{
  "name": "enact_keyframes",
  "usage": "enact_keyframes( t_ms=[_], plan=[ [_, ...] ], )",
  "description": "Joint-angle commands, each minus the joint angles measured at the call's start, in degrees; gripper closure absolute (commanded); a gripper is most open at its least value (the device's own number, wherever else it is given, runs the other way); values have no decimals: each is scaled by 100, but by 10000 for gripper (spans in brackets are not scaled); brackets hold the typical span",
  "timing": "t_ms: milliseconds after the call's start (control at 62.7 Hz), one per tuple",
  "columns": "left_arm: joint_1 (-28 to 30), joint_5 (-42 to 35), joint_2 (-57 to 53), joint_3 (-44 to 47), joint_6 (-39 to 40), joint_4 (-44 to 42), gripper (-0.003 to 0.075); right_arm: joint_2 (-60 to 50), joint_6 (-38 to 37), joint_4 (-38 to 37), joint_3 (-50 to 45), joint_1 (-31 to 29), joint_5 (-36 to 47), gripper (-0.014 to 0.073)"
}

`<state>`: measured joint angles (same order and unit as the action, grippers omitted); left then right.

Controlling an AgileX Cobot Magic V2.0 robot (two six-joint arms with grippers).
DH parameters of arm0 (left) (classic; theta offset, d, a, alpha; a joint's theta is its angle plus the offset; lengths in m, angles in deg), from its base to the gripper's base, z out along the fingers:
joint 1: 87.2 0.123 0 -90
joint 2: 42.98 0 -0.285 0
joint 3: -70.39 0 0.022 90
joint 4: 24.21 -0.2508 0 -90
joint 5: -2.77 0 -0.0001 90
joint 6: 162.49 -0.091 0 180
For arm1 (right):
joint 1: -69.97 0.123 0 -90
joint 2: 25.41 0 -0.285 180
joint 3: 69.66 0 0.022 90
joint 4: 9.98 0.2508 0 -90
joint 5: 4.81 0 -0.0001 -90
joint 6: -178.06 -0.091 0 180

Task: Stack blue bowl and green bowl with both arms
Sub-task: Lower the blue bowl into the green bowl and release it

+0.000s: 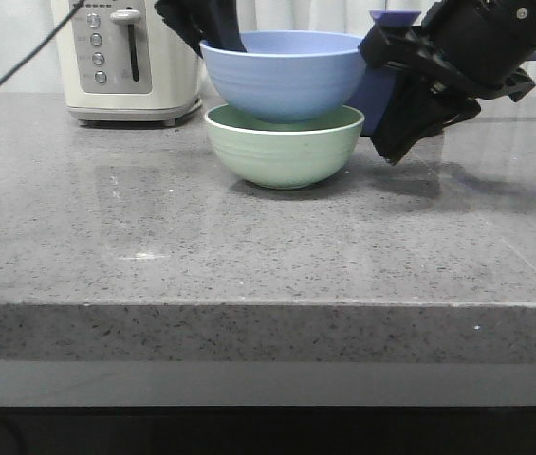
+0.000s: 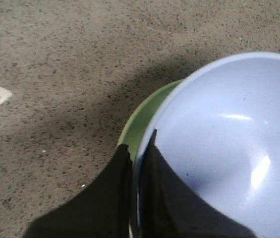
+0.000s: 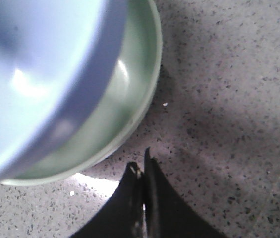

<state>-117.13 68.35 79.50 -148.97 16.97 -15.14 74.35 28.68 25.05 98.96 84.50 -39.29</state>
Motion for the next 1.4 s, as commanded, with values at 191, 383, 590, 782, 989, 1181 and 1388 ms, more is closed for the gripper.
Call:
enact_keyframes(
  t_ms=[191,383,590,782,989,1181,1388],
  plan=[
    [-51,-257,-153,-220,54,-143,740,-237,59,181,197,-14,180,659],
    [-51,-281,-153,-220,54,-122,739,-237,59,181,197,-14,180,659],
    [-60,-281,-153,-220,54,-35,738,-237,59,181,197,-14,180,659],
    [-60,-270,-153,-220,54,38,641,-237,59,181,197,-14,180,659],
    [-60,-270,-153,-220,54,95,461,-237,59,181,197,-14,180,659],
    [-60,-258,-165,-220,54,95,381,-237,59,181,197,-14,180,659],
    [-60,-227,-538,-233,54,-100,385,-237,59,181,197,-14,180,659]
  ],
)
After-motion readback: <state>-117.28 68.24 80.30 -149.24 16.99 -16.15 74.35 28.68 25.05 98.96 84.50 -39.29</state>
